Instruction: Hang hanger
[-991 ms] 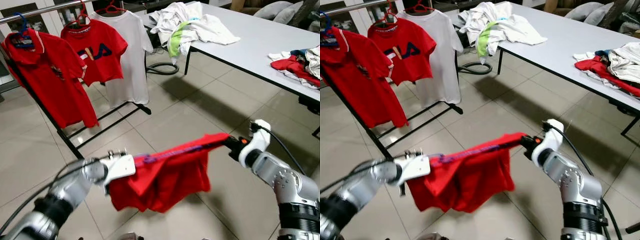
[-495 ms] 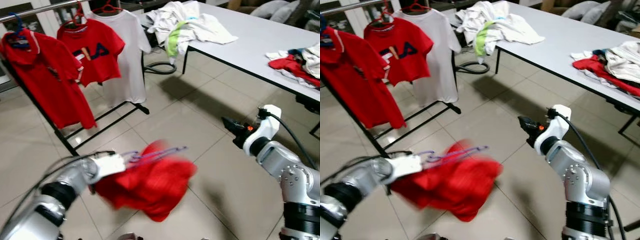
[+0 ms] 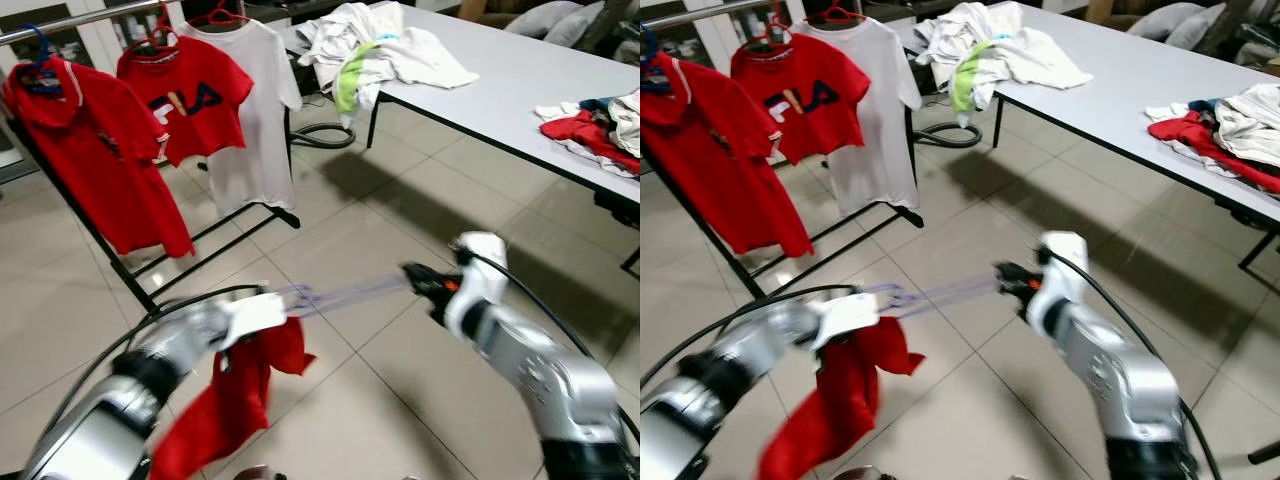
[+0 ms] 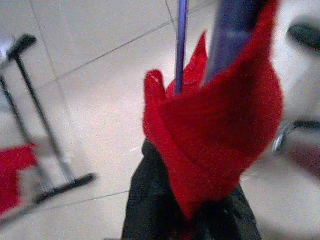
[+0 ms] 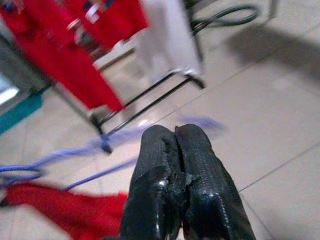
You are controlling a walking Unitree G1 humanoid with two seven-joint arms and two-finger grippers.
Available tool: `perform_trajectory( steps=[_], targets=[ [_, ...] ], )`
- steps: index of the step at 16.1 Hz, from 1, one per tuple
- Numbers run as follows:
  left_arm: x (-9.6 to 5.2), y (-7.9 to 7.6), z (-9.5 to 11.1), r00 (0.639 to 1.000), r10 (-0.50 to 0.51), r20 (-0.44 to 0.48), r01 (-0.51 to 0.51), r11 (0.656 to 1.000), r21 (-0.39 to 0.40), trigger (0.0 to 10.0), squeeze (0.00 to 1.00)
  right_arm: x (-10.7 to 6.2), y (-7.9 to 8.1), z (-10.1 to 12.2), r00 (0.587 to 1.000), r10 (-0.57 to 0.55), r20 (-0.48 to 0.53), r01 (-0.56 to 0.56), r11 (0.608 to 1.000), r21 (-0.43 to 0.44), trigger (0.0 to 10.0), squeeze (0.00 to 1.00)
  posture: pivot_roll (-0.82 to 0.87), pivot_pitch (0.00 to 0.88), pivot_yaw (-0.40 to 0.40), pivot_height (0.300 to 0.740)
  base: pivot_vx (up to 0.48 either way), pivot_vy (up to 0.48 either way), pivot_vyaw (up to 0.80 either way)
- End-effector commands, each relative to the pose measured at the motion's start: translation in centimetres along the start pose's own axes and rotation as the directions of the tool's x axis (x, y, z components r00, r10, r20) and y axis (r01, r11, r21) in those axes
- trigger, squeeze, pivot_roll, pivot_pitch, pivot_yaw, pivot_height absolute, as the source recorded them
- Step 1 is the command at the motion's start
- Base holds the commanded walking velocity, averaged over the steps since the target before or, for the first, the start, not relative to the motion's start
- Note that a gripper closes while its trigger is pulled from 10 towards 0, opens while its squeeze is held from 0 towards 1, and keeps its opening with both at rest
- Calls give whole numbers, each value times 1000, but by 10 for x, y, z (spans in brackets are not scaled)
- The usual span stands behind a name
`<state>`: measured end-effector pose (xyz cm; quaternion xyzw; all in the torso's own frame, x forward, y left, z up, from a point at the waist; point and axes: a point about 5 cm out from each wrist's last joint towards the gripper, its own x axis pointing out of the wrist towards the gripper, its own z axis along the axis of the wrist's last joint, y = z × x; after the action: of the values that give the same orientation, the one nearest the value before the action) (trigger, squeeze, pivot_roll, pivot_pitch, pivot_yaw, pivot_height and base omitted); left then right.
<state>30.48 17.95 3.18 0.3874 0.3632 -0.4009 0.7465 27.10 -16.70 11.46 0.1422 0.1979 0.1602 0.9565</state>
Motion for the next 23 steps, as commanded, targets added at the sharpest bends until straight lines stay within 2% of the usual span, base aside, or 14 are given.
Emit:
perform_trajectory(
  steps=[1, 3, 4, 5, 8, 11, 13, 14, 15, 17, 19, 21, 22, 23],
  targets=[
    [-3, -1, 8, 991, 6, 131, 13, 990, -142, 0, 0, -5, 1, 16, 994, 11, 111, -13, 1000, 18, 10000, 0, -83, 0, 62, 740, 0, 0, 0],
    [-4, -5, 12, 962, 39, 271, 32, 967, -252, 0, 0, -12, -5, 20, 983, -17, 183, 14, 1000, 14, 10000, 27, -81, 0, 68, 740, 0, 0, 0],
    [-7, -6, 13, 936, 63, 346, 44, 955, -293, 0, 0, -17, -12, 21, 974, -47, 220, 40, 999, 37, 10000, 941, -83, 0, 68, 740, 0, 0, 0],
    [-13, -5, 16, 903, 85, 422, 50, 953, -298, 0, 0, -22, -20, 17, 972, -78, 221, 84, 996, -16, 10000, 1000, -84, 0, 67, 740, 0, 0, 0],
    [-46, 11, 40, 759, 33, 651, 107, 979, -174, 0, 0, -28, -30, -15, 1000, 13, 16, -9, 973, -232, 10000, 1000, -83, 0, 64, 740, 0, 0, 0],
    [-79, 26, 62, 632, -87, 770, 192, 980, -47, 0, 0, -24, -18, -14, 985, 169, 18, -158, 948, -277, 10000, 1000, -86, 0, 70, 740, 0, 0, 0],
    [-97, 38, 73, 602, -161, 782, 199, 979, 49, 0, 0, -19, -8, -7, 963, 266, 44, -238, 916, -323, 10000, 1000, -85, 0, 73, 740, 0, 0, 0],
    [-97, 38, 73, 602, -161, 782, 199, 979, 49, 0, 0, -19, -8, -7, 963, 266, 44, -238, 916, -323, 10000, 1000, -85, 0, 73, 740, 0, 0, 0],
    [-122, 52, 89, 562, -260, 785, 212, 963, 167, 0, 0, -14, 7, -3, 914, 405, 15, -371, 852, -368, 10000, 1000, -82, 0, 71, 740, 0, 0, 0],
    [-137, 61, 101, 530, -285, 799, 197, 958, 211, 0, 0, -12, 17, -5, 875, 483, -37, -455, 793, -405, 10000, 1000, -75, 0, 67, 740, 0, 0, 0],
    [-146, 72, 112, 521, -202, 830, 99, 979, 176, 0, 0, -18, 29, -14, 811, 571, -129, -569, 716, -405, 10000, 1000, -71, 0, 66, 740, 0, 0, 0],
    [-151, 70, 114, 495, -226, 839, 124, 974, 189, 0, 0, -14, 26, -21, 841, 512, -177, -532, 722, -443, 10000, 1000, -70, 0, 66, 740, 0, 0, 0],
    [-155, 67, 115, 472, -258, 843, 151, 966, 211, 0, 0, -6, 13, -23, 898, 407, -168, -435, 762, -481, 10000, 1000, -65, 0, 62, 740, 0, 0, 0],
    [-158, 66, 115, 464, -270, 843, 160, 962, 220, 0, 0, -4, 7, -23, 916, 368, -161, -397, 775, -491, 10000, 1000, -65, 0, 62, 740, 0, 0, 0]
  ],
)
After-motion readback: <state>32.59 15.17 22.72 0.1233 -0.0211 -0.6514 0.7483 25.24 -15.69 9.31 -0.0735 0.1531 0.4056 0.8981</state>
